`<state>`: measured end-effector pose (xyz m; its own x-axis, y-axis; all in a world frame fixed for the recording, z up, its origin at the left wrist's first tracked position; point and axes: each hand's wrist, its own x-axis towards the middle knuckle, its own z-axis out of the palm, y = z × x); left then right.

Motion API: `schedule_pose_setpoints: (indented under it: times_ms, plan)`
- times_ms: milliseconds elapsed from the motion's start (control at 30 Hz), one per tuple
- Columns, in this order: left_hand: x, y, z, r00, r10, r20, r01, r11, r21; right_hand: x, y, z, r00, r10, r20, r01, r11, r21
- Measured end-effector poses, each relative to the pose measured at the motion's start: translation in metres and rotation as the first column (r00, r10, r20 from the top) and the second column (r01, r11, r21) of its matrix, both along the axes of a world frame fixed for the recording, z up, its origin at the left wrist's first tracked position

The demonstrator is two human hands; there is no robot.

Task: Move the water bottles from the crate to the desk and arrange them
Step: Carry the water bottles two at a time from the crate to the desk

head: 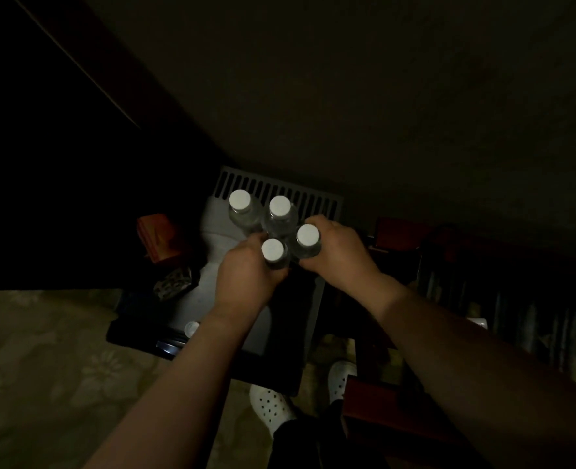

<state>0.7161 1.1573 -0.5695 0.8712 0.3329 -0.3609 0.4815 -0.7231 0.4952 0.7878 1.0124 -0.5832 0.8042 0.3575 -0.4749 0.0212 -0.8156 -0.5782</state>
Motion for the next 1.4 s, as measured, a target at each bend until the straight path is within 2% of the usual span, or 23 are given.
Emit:
schedule_pose_setpoints:
  times_ms: [133,233,600,800,900,1100,1233,1400]
  plan:
    - [-0.004,0.000,0.025,0.998,-0.033,0.047,0.032,0.999,0.018,-0.008,-0.003,0.021,0.999,-0.038,-0.025,0.038,0.999,-0.007]
    - [-0.004,0.000,0.065,0.996,-0.038,0.083,0.035,0.999,0.037,-0.014,-0.008,0.057,0.999,-0.037,-0.016,0.037,0.999,0.003]
    - [-0.022,-0.017,0.268,0.967,-0.119,0.227,0.102,0.991,0.086,-0.034,-0.057,0.260,0.984,-0.089,0.154,0.078,0.994,0.071]
    - [-0.036,-0.031,0.360,0.915,-0.288,0.282,0.255,0.956,0.147,-0.076,-0.093,0.365,0.959,-0.212,0.187,0.193,0.974,0.118]
    - [-0.042,-0.042,0.397,0.863,-0.409,0.297,0.375,0.912,0.166,-0.107,-0.112,0.404,0.923,-0.316,0.222,0.291,0.947,0.139]
    - [-0.059,-0.079,0.460,0.704,-0.616,0.353,0.613,0.778,0.134,-0.181,-0.157,0.453,0.784,-0.559,0.272,0.524,0.829,0.195]
    - [-0.068,-0.120,0.486,0.560,-0.755,0.341,0.775,0.623,0.105,-0.234,-0.188,0.475,0.671,-0.680,0.294,0.652,0.731,0.203]
    - [-0.099,-0.190,0.507,0.393,-0.847,0.359,0.898,0.438,0.050,-0.303,-0.235,0.496,0.512,-0.783,0.352,0.778,0.597,0.197]
